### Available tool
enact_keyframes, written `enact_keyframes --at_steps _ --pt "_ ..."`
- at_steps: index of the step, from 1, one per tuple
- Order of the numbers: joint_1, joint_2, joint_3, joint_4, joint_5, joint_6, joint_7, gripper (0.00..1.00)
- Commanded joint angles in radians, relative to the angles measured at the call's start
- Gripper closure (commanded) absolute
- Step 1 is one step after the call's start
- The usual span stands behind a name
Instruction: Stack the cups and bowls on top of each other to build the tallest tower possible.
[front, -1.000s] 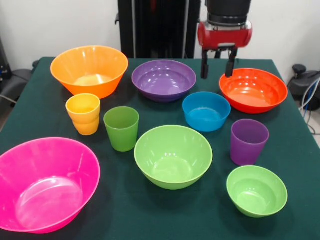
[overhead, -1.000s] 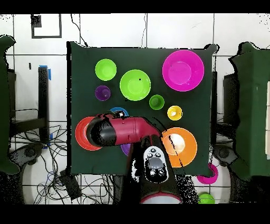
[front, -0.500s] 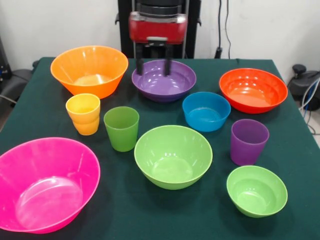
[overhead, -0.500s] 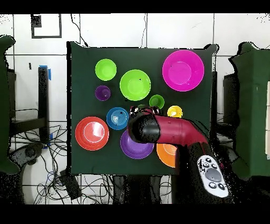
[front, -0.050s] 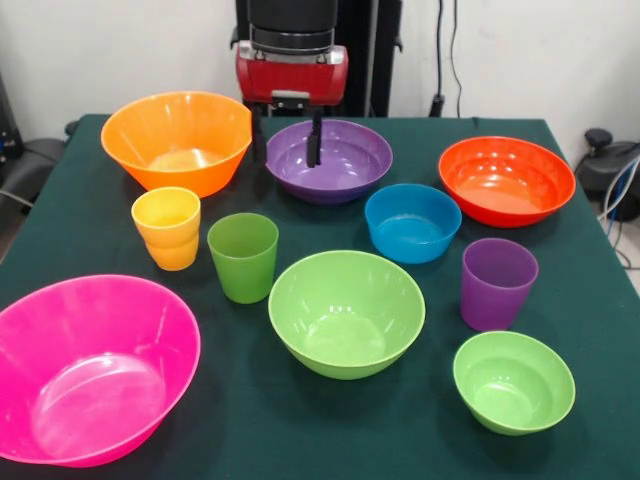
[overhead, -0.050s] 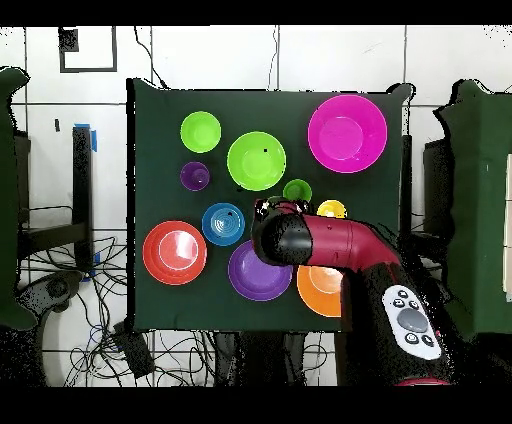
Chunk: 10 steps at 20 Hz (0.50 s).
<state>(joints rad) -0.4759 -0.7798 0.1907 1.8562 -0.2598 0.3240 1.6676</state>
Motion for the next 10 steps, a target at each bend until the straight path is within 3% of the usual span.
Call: enact_keyframes --at_steps 1,6,10 --pt "0.013 0.104 0.135 -0.071 -0.093 0.096 -0.112 0.0" --pt "0.006 0.161 0.151 -0.117 -0.11 0.087 -0.118 0.0" --pt "-0.037 0.078 0.187 -0.106 -0.116 0.175 -0.184 0.0"
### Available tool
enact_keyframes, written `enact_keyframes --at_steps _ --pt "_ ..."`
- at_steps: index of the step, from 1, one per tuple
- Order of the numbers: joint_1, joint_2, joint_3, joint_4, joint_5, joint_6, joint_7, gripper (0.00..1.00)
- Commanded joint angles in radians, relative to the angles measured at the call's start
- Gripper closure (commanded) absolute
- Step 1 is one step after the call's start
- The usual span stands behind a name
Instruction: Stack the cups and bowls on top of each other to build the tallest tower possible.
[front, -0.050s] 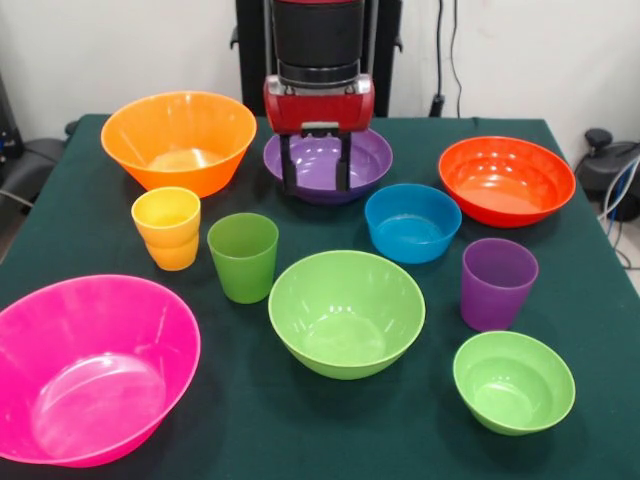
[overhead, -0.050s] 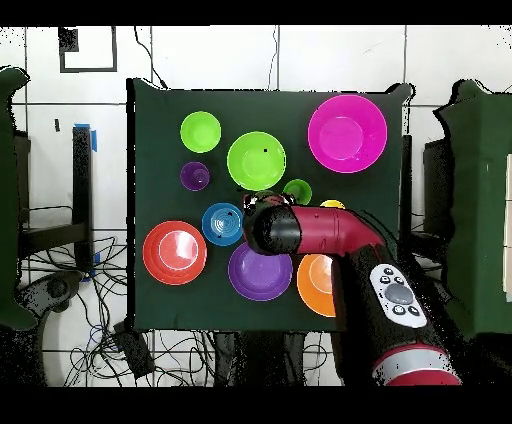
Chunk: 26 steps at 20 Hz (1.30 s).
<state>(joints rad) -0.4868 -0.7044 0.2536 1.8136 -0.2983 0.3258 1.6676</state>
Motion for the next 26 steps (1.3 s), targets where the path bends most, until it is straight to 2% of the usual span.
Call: enact_keyframes --at_steps 1,4,15,19,26 --pt "-0.038 -0.029 0.137 -0.061 -0.076 0.201 -0.204 0.0" --pt "-0.057 -0.062 0.164 -0.089 -0.061 0.292 -0.234 0.0" --pt "-0.123 -0.089 0.238 -0.104 -0.094 0.389 -0.254 0.0" --pt "-0.135 -0.001 0.247 -0.154 -0.146 0.369 -0.261 0.0" --pt "-0.127 0.061 0.243 -0.179 -0.2 0.324 -0.202 0.0"
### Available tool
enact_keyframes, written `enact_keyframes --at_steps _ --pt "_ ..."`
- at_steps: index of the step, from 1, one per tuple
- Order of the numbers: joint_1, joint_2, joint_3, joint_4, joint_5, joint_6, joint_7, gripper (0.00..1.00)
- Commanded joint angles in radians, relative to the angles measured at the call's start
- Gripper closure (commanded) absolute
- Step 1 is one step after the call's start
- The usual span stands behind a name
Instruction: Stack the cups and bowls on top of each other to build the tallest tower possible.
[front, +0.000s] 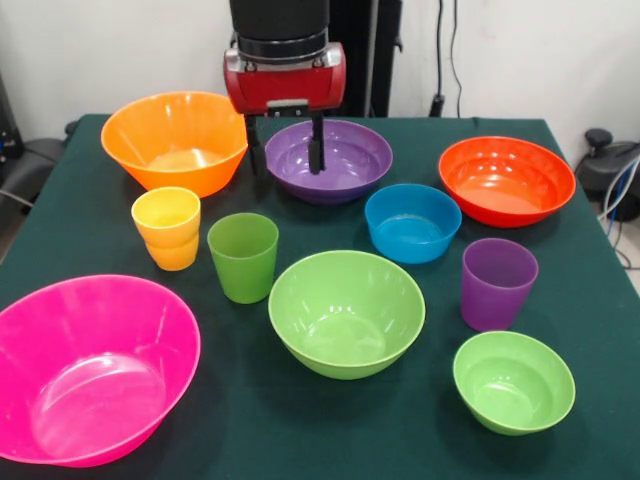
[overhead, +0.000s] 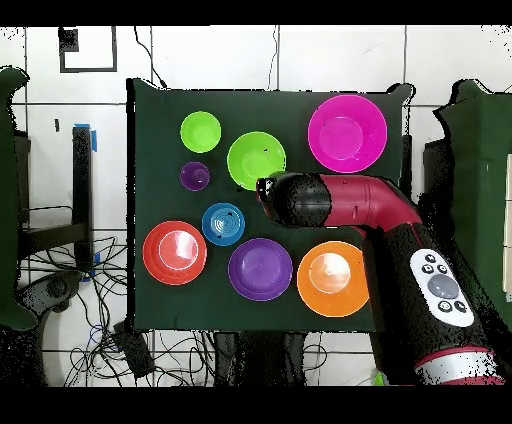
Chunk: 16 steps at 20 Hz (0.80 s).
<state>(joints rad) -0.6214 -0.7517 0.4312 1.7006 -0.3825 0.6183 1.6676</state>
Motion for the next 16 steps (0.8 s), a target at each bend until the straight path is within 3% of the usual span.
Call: enact_keyframes --at_steps 1,11,16 --pt "0.006 0.129 0.067 -0.072 -0.126 0.016 -0.195 0.0" --pt "0.022 0.246 0.059 -0.121 -0.198 -0.049 -0.147 0.0" --pt "-0.01 0.22 0.074 -0.15 -0.223 0.004 -0.206 0.0"
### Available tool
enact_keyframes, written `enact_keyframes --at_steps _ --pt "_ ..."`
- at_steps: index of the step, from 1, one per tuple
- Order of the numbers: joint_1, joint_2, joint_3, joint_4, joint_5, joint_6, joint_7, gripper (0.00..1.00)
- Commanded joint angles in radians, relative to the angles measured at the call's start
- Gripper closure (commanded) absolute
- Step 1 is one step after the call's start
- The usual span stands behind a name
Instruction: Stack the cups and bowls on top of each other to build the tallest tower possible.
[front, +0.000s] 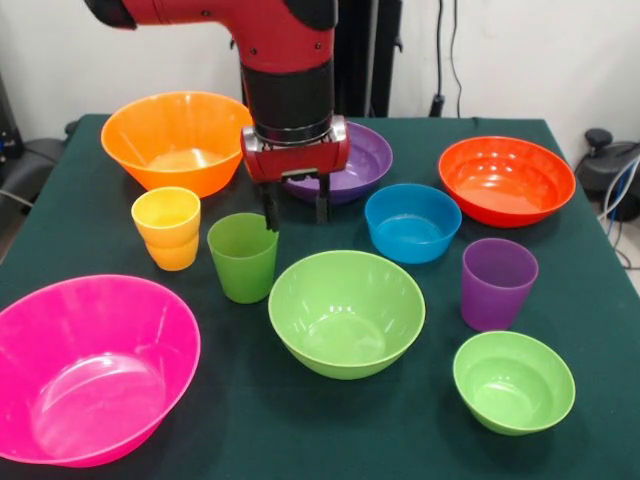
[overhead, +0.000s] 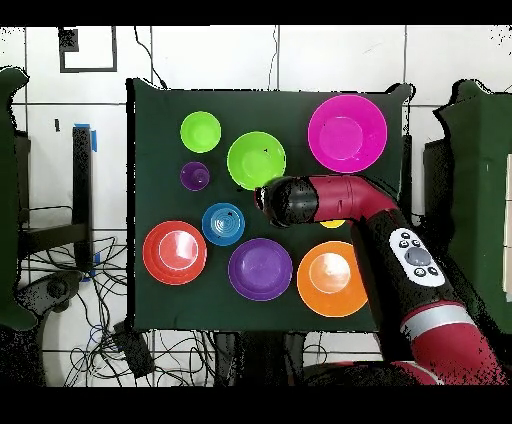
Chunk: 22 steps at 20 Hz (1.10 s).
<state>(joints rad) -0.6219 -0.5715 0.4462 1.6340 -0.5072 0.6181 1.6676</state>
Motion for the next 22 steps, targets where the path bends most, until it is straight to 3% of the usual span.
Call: enact_keyframes --at_steps 1,14,22 --pt "-0.016 0.04 0.064 -0.094 -0.1 0.017 -0.218 0.0" --pt "-0.041 0.045 0.09 -0.105 -0.12 0.058 -0.221 0.0" --pt "-0.044 0.127 0.026 -0.05 -0.142 0.04 -0.146 0.0"
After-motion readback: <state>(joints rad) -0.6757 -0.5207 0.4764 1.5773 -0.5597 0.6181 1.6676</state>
